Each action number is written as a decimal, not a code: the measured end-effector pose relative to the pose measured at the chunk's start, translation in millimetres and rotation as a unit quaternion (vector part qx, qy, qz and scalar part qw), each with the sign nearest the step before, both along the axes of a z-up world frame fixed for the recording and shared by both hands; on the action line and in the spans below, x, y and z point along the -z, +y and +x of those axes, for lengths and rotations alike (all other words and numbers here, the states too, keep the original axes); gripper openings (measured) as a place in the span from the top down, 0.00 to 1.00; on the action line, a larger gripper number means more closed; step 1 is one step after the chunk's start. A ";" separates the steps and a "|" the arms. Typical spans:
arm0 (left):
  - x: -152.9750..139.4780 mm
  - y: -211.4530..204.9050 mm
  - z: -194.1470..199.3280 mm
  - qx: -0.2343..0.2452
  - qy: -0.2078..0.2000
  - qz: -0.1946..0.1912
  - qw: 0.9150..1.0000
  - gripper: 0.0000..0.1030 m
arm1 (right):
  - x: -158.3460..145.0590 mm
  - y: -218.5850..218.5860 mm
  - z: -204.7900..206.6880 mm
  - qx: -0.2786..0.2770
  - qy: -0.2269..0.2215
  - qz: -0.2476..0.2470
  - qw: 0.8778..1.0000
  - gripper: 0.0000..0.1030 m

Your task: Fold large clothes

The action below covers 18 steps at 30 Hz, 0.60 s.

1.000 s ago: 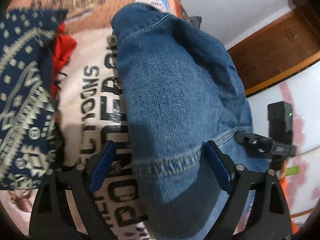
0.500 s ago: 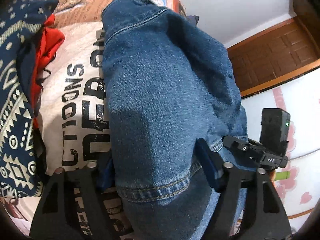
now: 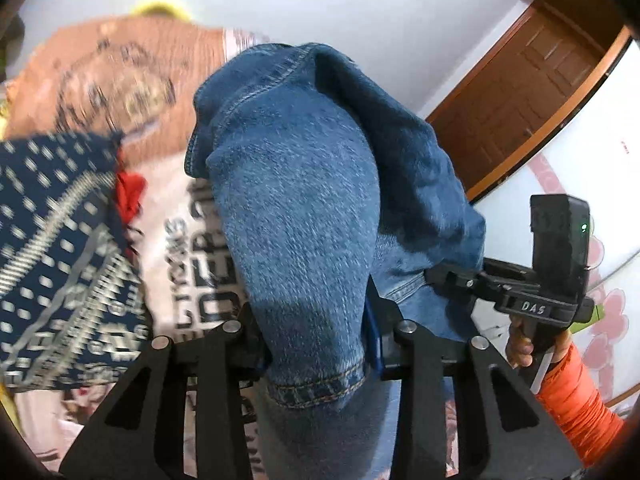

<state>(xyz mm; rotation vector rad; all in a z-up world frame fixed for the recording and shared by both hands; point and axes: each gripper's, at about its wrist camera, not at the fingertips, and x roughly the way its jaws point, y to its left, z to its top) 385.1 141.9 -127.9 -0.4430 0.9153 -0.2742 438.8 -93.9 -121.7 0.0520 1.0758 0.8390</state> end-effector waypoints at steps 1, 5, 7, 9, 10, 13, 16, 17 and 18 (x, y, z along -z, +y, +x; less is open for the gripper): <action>-8.2 5.8 -4.8 -0.003 -0.008 0.003 1.000 0.65 | -5.1 6.2 -2.0 -0.002 -0.008 0.002 1.000 0.71; -38.9 32.1 -28.2 -0.018 -0.039 0.020 0.999 0.66 | -27.3 32.9 -9.6 -0.010 -0.037 0.022 0.999 0.71; -54.8 52.9 -37.3 -0.030 -0.053 0.025 0.998 0.66 | -38.8 48.1 -11.1 -0.015 -0.047 0.035 0.998 0.71; -66.8 69.1 -44.4 -0.042 -0.065 0.030 0.997 0.66 | -48.5 65.3 -11.8 -0.020 -0.053 0.048 0.997 0.71; -70.3 77.4 -45.9 -0.048 -0.070 0.033 0.996 0.66 | -51.9 74.3 -12.1 -0.022 -0.058 0.052 0.997 0.71; -81.8 106.8 -53.4 -0.067 -0.081 0.039 0.994 0.66 | -59.9 100.4 -15.2 -0.029 -0.069 0.063 0.995 0.71; -88.0 134.4 -58.8 -0.086 -0.084 0.043 0.992 0.66 | -60.3 127.7 -13.4 -0.035 -0.062 0.075 0.995 0.71; -87.7 144.0 -60.3 -0.092 -0.083 0.043 0.991 0.66 | -58.4 137.2 -12.4 -0.037 -0.057 0.078 0.995 0.71; -85.4 153.0 -60.2 -0.098 -0.080 0.044 0.991 0.66 | -55.7 146.7 -10.2 -0.038 -0.054 0.079 0.995 0.71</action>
